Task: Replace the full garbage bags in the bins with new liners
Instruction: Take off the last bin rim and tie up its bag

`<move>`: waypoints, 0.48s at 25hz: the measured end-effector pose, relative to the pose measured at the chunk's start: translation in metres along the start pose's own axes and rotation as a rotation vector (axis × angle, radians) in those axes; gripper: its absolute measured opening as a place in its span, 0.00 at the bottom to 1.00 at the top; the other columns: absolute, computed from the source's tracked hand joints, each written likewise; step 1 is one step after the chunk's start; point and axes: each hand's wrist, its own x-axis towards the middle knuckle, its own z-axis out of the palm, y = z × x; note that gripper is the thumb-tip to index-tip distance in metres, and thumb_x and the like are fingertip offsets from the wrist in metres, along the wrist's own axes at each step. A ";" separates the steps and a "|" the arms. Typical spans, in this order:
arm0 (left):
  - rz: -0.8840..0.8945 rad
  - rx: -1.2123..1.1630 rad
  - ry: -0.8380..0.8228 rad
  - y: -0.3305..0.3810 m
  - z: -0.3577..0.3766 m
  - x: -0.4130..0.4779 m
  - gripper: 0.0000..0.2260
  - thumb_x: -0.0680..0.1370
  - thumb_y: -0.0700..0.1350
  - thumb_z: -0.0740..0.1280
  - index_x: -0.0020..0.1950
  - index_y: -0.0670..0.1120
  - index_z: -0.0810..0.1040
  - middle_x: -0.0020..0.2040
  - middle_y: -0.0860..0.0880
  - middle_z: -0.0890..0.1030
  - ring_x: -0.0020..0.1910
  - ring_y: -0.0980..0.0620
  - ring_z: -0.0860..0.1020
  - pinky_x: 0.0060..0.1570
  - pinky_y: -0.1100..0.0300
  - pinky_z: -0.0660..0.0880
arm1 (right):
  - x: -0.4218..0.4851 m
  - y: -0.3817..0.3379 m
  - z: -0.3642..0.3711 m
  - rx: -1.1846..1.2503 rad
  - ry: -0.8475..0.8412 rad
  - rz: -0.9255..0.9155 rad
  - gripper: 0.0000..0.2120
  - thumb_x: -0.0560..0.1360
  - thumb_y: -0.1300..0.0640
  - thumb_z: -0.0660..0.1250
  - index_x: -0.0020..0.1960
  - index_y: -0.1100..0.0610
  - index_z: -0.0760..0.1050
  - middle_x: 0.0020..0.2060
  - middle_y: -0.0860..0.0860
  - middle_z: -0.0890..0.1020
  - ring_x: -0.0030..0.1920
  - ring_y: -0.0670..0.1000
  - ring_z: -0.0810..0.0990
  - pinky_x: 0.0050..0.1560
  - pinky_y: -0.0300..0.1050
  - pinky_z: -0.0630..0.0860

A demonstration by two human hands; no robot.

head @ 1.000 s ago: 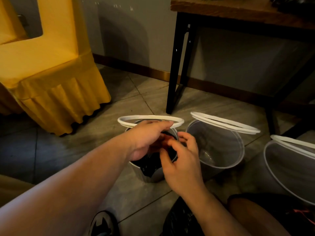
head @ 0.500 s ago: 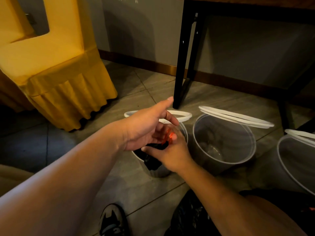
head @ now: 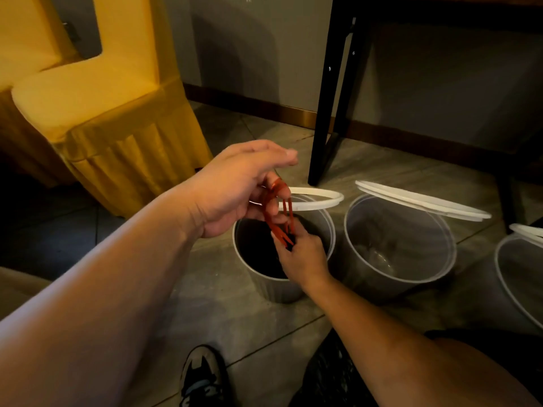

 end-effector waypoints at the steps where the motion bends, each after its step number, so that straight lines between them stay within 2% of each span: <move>1: 0.030 0.056 0.007 0.000 0.001 0.001 0.08 0.82 0.49 0.69 0.58 0.47 0.82 0.37 0.45 0.82 0.30 0.49 0.79 0.38 0.51 0.82 | 0.001 0.000 0.001 -0.007 -0.014 -0.013 0.10 0.77 0.38 0.67 0.54 0.42 0.77 0.41 0.46 0.84 0.46 0.53 0.85 0.46 0.45 0.77; 3: 0.099 0.242 0.012 0.000 0.001 0.002 0.05 0.81 0.42 0.70 0.57 0.47 0.81 0.36 0.46 0.83 0.30 0.50 0.78 0.36 0.55 0.81 | 0.001 -0.007 -0.001 0.017 -0.030 -0.035 0.11 0.75 0.35 0.69 0.46 0.41 0.78 0.45 0.43 0.81 0.50 0.51 0.84 0.51 0.46 0.77; 5: 0.144 0.368 -0.017 0.002 -0.001 0.004 0.07 0.81 0.41 0.70 0.59 0.48 0.80 0.38 0.47 0.84 0.33 0.49 0.81 0.36 0.58 0.81 | -0.003 -0.017 -0.004 0.074 0.031 -0.076 0.13 0.69 0.31 0.72 0.46 0.38 0.79 0.49 0.39 0.80 0.54 0.47 0.81 0.58 0.46 0.76; 6: 0.145 0.386 -0.046 0.002 0.000 0.006 0.07 0.82 0.41 0.70 0.59 0.48 0.80 0.39 0.47 0.85 0.34 0.49 0.82 0.37 0.59 0.81 | -0.004 -0.022 -0.004 0.116 0.079 -0.093 0.12 0.69 0.31 0.73 0.45 0.36 0.79 0.47 0.38 0.81 0.52 0.45 0.82 0.58 0.46 0.77; 8: 0.129 0.367 -0.119 0.003 0.001 0.007 0.08 0.81 0.42 0.71 0.60 0.48 0.81 0.41 0.46 0.86 0.35 0.49 0.83 0.38 0.59 0.80 | -0.008 -0.031 0.000 0.214 0.118 -0.079 0.13 0.72 0.31 0.70 0.45 0.40 0.80 0.38 0.42 0.83 0.43 0.44 0.83 0.49 0.48 0.80; 10: 0.117 0.307 -0.178 0.005 0.004 0.008 0.09 0.81 0.42 0.71 0.60 0.49 0.82 0.42 0.45 0.86 0.36 0.47 0.83 0.38 0.58 0.80 | -0.009 -0.031 0.001 0.230 0.089 -0.058 0.19 0.78 0.33 0.63 0.40 0.47 0.77 0.31 0.46 0.80 0.37 0.47 0.82 0.43 0.53 0.79; 12: 0.113 0.296 -0.201 0.006 0.002 0.007 0.09 0.81 0.41 0.71 0.60 0.50 0.82 0.43 0.43 0.87 0.37 0.46 0.84 0.39 0.57 0.81 | -0.011 -0.021 0.002 0.156 0.061 -0.074 0.22 0.82 0.36 0.57 0.34 0.47 0.71 0.29 0.43 0.73 0.36 0.51 0.79 0.41 0.54 0.76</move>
